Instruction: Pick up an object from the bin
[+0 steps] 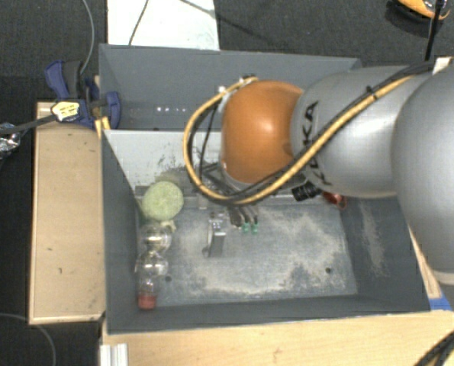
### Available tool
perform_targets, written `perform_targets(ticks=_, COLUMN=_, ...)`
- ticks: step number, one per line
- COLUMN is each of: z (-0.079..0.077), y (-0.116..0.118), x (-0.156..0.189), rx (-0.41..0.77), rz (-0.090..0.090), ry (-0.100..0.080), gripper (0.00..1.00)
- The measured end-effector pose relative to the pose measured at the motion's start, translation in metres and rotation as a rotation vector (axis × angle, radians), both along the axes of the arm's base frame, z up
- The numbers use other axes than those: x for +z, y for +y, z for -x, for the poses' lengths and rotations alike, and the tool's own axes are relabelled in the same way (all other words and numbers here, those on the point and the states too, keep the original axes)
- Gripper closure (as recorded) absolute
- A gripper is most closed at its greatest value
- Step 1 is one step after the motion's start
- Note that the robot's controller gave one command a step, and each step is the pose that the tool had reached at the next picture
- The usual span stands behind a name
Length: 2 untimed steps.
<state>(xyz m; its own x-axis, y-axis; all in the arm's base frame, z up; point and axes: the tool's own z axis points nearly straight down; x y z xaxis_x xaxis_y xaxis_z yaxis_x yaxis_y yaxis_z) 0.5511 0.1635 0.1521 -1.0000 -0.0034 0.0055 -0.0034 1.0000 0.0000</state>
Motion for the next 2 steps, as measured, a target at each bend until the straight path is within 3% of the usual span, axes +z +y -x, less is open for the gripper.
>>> perform_targets(ticks=1, z=-0.002, y=-0.001, x=0.005, rx=-0.003, rz=-0.001, ry=-0.007, gripper=0.00)
perform_targets(ticks=2, z=-0.017, y=0.000, x=-0.025, rx=-0.044, rz=-0.004, ry=-0.014, gripper=0.00)
